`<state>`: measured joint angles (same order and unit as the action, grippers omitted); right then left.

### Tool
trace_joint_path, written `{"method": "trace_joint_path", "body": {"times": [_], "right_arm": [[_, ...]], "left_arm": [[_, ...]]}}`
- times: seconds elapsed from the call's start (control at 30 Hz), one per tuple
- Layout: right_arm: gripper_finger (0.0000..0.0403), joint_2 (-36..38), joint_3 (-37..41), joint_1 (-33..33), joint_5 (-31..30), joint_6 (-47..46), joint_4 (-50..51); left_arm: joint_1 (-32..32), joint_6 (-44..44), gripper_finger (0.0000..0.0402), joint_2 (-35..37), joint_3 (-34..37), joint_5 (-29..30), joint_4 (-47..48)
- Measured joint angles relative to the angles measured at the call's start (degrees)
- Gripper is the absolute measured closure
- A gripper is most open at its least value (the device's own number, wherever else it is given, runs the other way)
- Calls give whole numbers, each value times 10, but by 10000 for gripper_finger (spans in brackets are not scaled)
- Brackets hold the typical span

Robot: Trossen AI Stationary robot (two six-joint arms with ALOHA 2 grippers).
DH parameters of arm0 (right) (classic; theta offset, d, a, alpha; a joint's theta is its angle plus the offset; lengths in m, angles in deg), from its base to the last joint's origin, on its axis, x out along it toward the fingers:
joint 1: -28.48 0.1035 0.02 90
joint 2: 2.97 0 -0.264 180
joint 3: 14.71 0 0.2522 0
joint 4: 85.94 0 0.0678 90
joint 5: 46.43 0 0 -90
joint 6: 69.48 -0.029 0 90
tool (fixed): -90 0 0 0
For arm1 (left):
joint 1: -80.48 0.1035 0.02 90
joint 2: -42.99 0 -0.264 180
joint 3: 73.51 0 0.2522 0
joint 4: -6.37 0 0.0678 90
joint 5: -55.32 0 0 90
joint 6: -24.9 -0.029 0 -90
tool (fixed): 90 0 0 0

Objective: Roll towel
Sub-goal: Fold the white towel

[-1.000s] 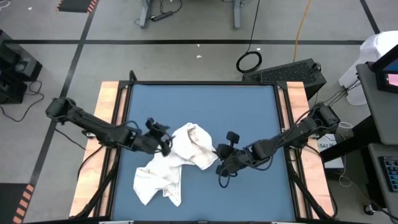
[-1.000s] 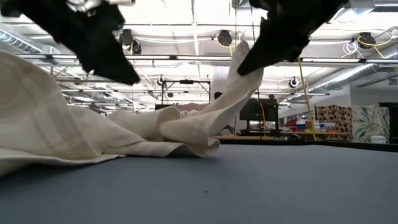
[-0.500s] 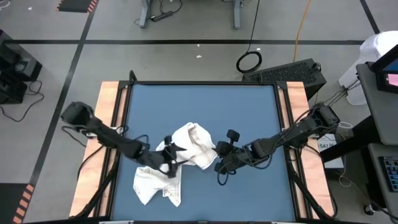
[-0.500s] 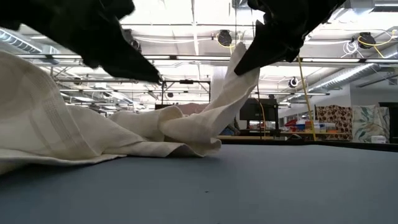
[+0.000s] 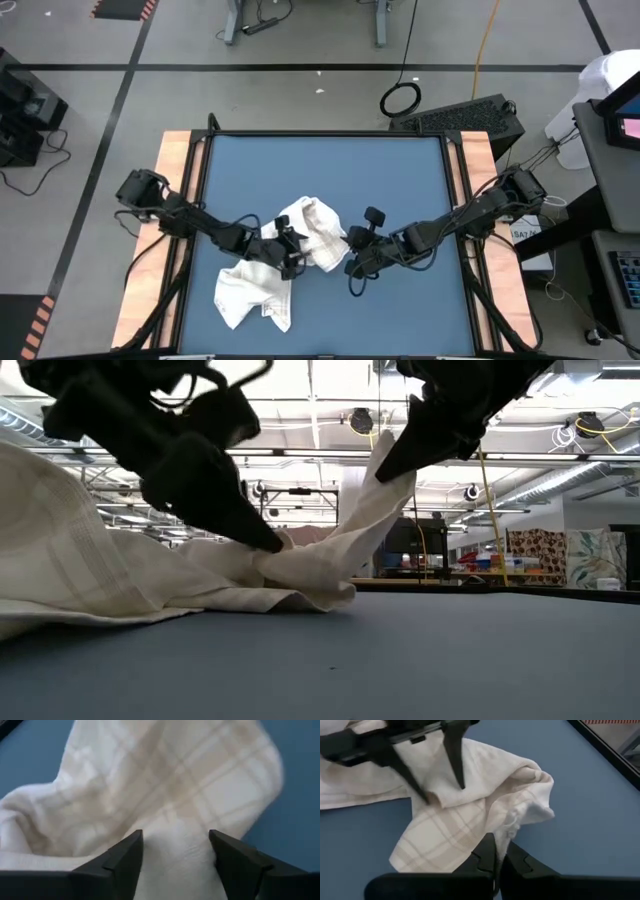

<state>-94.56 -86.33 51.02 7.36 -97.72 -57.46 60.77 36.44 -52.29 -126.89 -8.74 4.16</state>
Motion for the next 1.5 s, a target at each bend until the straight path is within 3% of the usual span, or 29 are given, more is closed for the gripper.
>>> {"method": "trace_joint_path", "body": {"times": [0.1,0.27,0.33,0.4,0.5,0.67,0.8,0.93,1.1,1.2,1.3,1.5], "right_arm": [[403,0,0,0,0,4,0],[403,0,0,0,0,9,5],[403,0,0,2,3,8,11],[403,0,0,7,17,5,17],[403,9,0,20,87,-2,15],[403,29,0,63,179,-11,22],[403,38,0,104,185,-32,53],[403,40,0,125,183,-84,86],[403,40,0,128,180,-101,88],[403,40,0,123,147,-97,88],[403,40,0,116,112,-96,88],[403,40,0,91,36,-99,88]], "left_arm": [[6,-3,236,0,0,-4,13],[13,-13,371,12,0,-14,25],[10,-14,388,39,0,-15,28],[3,-14,383,84,0,-15,50],[-12,-13,382,172,0,-13,99],[-33,-12,392,341,0,58,235],[-28,4,387,453,0,143,372],[-9,40,362,521,13,157,446],[9,71,306,533,43,107,450],[19,73,266,516,58,104,439],[21,57,231,490,75,85,376],[11,-36,202,387,80,-36,177]]}}
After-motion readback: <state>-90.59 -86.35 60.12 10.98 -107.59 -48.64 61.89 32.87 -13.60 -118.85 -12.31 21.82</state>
